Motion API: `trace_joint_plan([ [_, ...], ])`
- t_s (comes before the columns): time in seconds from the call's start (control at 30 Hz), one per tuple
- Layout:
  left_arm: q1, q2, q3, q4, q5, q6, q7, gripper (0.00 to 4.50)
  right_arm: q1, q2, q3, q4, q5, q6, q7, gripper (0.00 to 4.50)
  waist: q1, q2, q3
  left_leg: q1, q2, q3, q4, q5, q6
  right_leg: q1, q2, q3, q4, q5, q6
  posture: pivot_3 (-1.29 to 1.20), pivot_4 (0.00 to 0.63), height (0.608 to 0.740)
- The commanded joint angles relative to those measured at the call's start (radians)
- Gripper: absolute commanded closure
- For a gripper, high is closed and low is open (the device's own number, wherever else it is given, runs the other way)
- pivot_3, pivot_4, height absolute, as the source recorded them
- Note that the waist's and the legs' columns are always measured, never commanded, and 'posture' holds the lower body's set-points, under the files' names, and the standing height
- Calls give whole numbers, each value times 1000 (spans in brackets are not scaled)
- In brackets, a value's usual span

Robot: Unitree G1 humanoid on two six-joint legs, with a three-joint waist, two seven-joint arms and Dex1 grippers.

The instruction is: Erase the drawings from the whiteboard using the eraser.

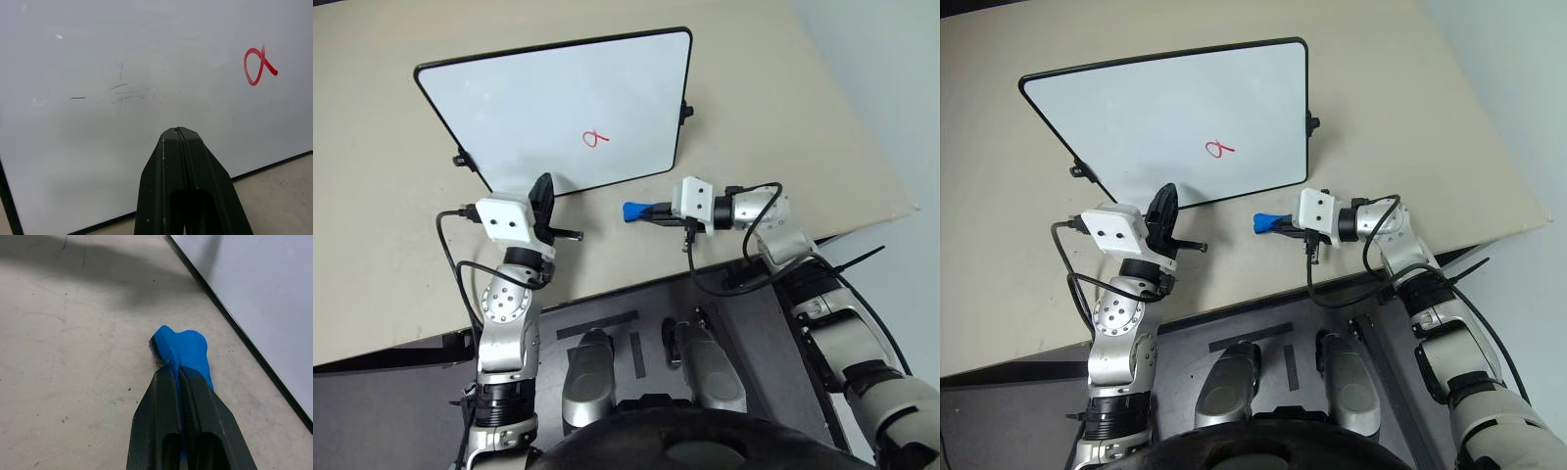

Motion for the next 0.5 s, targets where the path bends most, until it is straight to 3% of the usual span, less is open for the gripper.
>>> trace_joint_plan([
  [0.03, -12, 7, -1, -8, 3, -20, -7, 4500, -9, 10, -37, -108, 40, -20, -2, 4476, 0, 0, 0, 0, 0, 0, 0, 0, 0, 0, 0, 0, 0, 0, 0, 0, 150, 740],
  [0.2, -19, 10, 1, -1, 2, -19, -10, 4500, -92, 50, -62, -119, -21, -148, -108, 4476, -2, 0, 0, -1, -1, 0, -2, 0, 0, -2, 0, 0, -1, 0, 0, 0, 150, 740],
  [0.5, -39, 5, -2, 19, 7, -28, -12, 4500, -266, 98, -15, 203, -227, -406, -326, 4476, -1, 0, 0, -3, 2, -2, -3, 0, 0, -5, -2, 0, -1, 1, 1, 0, 150, 740],
])
